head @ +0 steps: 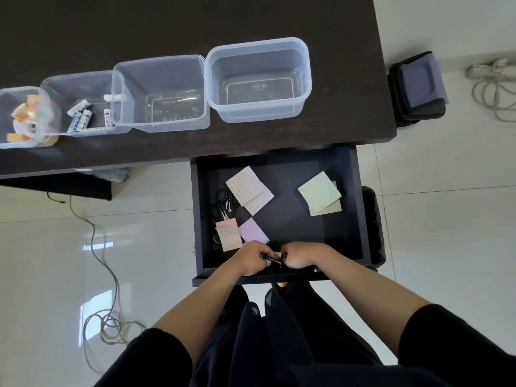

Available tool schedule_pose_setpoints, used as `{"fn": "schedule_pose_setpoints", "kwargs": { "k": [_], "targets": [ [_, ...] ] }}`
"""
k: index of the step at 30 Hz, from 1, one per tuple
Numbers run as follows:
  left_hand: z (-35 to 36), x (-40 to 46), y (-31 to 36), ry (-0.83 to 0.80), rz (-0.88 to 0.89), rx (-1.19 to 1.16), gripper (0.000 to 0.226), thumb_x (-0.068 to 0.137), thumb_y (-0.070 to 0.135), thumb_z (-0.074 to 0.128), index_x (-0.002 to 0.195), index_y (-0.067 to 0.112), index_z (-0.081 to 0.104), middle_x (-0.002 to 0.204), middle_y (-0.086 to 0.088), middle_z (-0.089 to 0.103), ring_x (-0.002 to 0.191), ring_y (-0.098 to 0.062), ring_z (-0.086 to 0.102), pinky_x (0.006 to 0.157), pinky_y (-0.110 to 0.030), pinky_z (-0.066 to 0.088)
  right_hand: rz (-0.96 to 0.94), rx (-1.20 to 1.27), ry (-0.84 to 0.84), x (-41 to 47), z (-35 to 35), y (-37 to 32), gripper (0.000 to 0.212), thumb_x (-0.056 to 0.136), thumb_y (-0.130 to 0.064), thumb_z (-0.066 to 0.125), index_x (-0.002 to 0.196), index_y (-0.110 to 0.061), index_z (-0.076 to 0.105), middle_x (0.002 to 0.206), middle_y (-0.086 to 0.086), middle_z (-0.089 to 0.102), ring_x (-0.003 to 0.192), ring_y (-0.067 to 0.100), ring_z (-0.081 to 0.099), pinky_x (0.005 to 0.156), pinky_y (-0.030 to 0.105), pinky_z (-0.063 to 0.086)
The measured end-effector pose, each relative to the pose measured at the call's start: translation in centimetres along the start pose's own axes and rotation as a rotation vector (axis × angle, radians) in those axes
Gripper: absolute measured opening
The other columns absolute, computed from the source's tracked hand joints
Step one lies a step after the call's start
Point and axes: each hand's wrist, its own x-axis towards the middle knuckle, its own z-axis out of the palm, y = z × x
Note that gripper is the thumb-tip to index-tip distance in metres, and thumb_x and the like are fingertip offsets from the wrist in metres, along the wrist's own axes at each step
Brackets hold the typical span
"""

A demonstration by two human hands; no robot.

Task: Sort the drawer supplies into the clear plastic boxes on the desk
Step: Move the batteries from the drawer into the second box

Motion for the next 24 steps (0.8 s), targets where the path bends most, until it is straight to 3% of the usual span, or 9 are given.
{"fn": "schedule_pose_setpoints", "kwargs": {
  "k": [2,4,8,14,18,21,24],
  "targets": [
    [-0.1,-0.1,0.1,0.003,-0.01,-0.005,0.026,0.087,0.001,0.059,0.109,0.009,0.071,0.068,0.004,0.055,0.056,-0.001,0.043,0.053,0.0,0.034,-0.015,-0.042,0.01,0.0,0.1,-0.3,0.016,0.086,-0.016,0.046,0.096,-0.011,0.057,0.103,0.013,0.064,0.081,0.026,0.056,0.068,0.031,0.042],
    [-0.2,-0.2,0.1,0.011,-0.022,0.001,0.025,0.087,0.002,0.06,0.109,0.009,0.071,0.06,0.011,0.047,0.053,-0.003,0.04,0.05,-0.002,0.033,-0.036,-0.018,0.034,-0.1,0.1,-0.3,0.019,0.089,-0.016,0.045,0.1,-0.008,0.058,0.103,0.013,0.064,0.085,0.027,0.056,0.069,0.031,0.039],
    [-0.5,-0.6,0.0,0.024,-0.036,-0.002,0.025,0.087,0.004,0.062,0.108,0.012,0.072,0.059,0.011,0.046,0.053,-0.004,0.039,0.052,-0.006,0.031,-0.045,0.027,0.058,-0.3,0.3,-0.2,0.023,0.091,-0.017,0.045,0.107,-0.008,0.059,0.103,0.013,0.063,0.085,0.026,0.054,0.069,0.032,0.037],
    [-1.1,-1.6,0.1,0.064,-0.026,-0.059,0.024,0.088,0.005,0.061,0.109,0.011,0.071,0.06,0.009,0.046,0.052,-0.004,0.038,0.051,-0.005,0.032,-0.049,0.162,0.15,-1.3,0.4,0.8,0.016,0.089,-0.008,0.045,0.096,-0.019,0.053,0.098,0.004,0.055,0.086,0.021,0.051,0.061,0.024,0.036],
    [-1.8,-2.4,0.4,0.12,-0.014,-0.131,0.026,0.087,0.001,0.061,0.11,0.008,0.07,0.07,0.003,0.057,0.054,-0.002,0.044,0.053,-0.003,0.035,-0.08,0.28,0.287,-2.3,0.1,0.6,0.015,0.097,-0.018,0.043,0.107,-0.014,0.053,0.107,0.009,0.061,0.092,0.024,0.054,0.075,0.029,0.038],
    [-2.8,-3.1,0.8,0.174,-0.005,-0.211,0.026,0.087,-0.002,0.059,0.11,0.007,0.07,0.093,-0.009,0.066,0.061,0.001,0.052,0.061,-0.005,0.041,-0.131,0.339,0.41,-3.4,-0.5,-0.4,0.013,0.098,-0.021,0.043,0.106,-0.015,0.051,0.096,0.003,0.057,0.087,0.021,0.052,0.074,0.028,0.039],
    [-4.7,-4.0,1.4,0.248,0.043,-0.257,0.026,0.089,0.0,0.058,0.111,0.008,0.069,0.091,-0.004,0.063,0.066,-0.003,0.049,0.058,-0.004,0.039,-0.181,0.371,0.524,-4.3,-1.6,-2.0,0.003,0.098,-0.02,0.045,0.098,-0.018,0.047,0.086,0.001,0.056,0.078,0.019,0.052,0.068,0.028,0.037]
  ]
}}
